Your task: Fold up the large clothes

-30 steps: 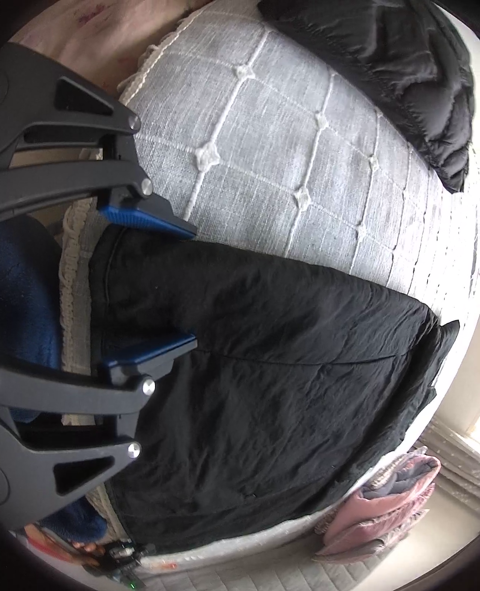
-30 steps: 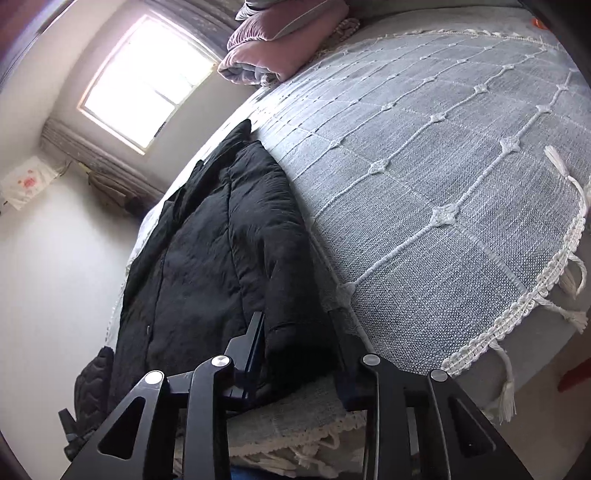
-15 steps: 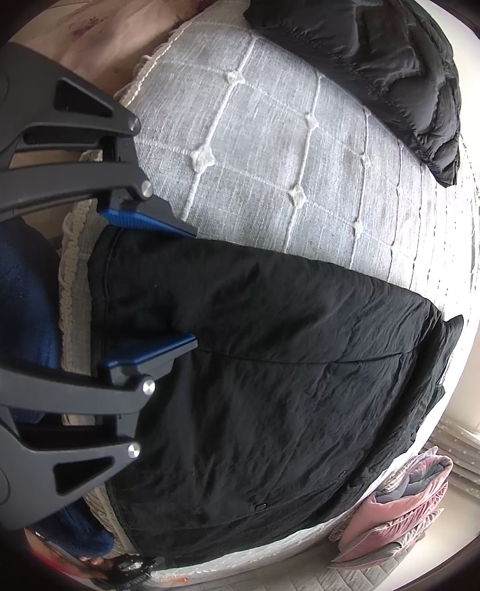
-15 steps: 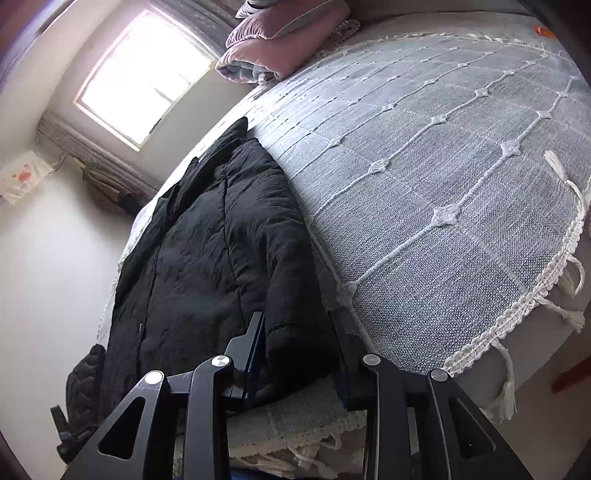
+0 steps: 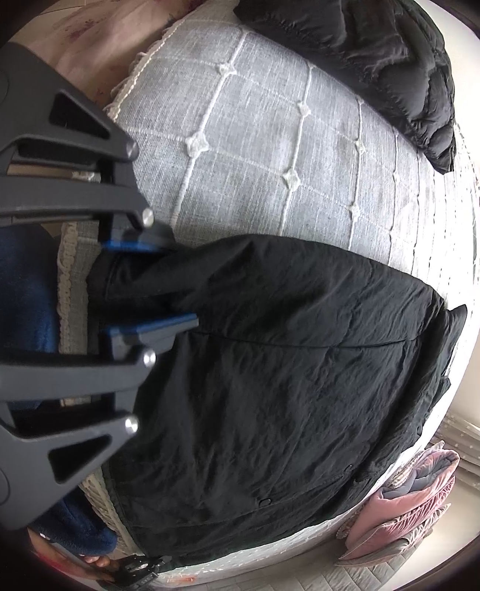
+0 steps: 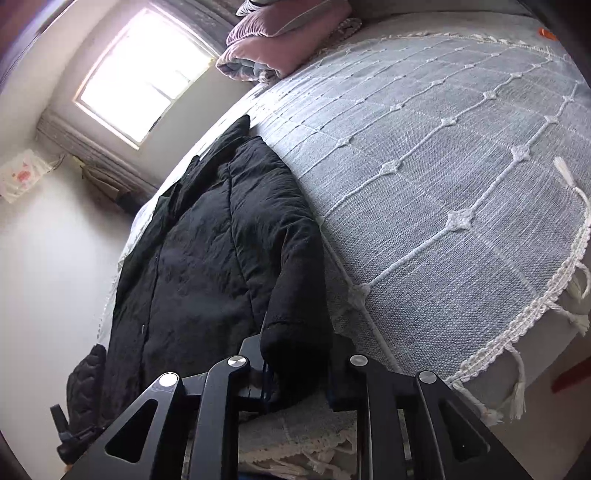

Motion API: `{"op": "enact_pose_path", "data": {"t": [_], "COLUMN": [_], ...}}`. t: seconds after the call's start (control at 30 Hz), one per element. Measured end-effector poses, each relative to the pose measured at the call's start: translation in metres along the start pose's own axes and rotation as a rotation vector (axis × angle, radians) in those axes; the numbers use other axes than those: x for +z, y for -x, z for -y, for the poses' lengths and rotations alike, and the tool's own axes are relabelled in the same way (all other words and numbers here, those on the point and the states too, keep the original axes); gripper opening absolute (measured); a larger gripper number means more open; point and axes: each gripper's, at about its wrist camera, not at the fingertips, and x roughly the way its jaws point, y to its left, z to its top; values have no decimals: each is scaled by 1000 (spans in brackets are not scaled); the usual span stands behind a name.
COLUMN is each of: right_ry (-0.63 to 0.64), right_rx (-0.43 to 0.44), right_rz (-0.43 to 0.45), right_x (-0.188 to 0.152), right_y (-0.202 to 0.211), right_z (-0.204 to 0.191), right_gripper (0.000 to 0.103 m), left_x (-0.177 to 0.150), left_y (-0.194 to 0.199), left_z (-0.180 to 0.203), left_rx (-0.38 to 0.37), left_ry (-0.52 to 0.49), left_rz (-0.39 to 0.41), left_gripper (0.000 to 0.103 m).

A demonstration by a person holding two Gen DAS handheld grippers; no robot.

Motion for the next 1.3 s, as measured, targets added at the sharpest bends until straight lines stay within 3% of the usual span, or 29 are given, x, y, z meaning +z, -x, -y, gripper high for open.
{"op": "enact_pose_path", "data": {"t": [0.1, 0.27, 0.47, 0.57, 0.73, 0.87, 0.93, 1.03, 1.3], "right_ry": [10, 31, 61, 79, 87, 146, 177, 181, 75], "right_rx": [-11, 4, 104, 167, 306, 401, 412, 373, 303], "right_rz": [10, 69, 163, 214, 366, 517, 548, 511, 340], "right_x": [1, 2, 7, 8, 11, 8, 12, 24, 82], "right_y": [1, 20, 66, 100, 190, 260, 270, 249, 111], "right_z": [-4, -17, -46, -60, -74, -92, -102, -110, -113], "right_gripper": [11, 6, 5, 5, 5, 5, 5, 5, 5], "left_x": [-3, -7, -12, -25, -41, -34, -24, 5, 94], "left_y": [7, 27, 82, 127, 237, 286, 282, 252, 150], "left_z": [3, -2, -21, -28, -52, -63, -66, -62, -40], "left_rx": [18, -3, -135, -186, -376, -386, -378, -352, -265], "left_ry": [-16, -3, 46, 50, 80, 82, 102, 138, 211], "left_rz": [32, 80, 136, 175, 321, 460, 471, 435, 292], "left_gripper": [11, 9, 8, 8, 8, 8, 8, 8, 8]}}
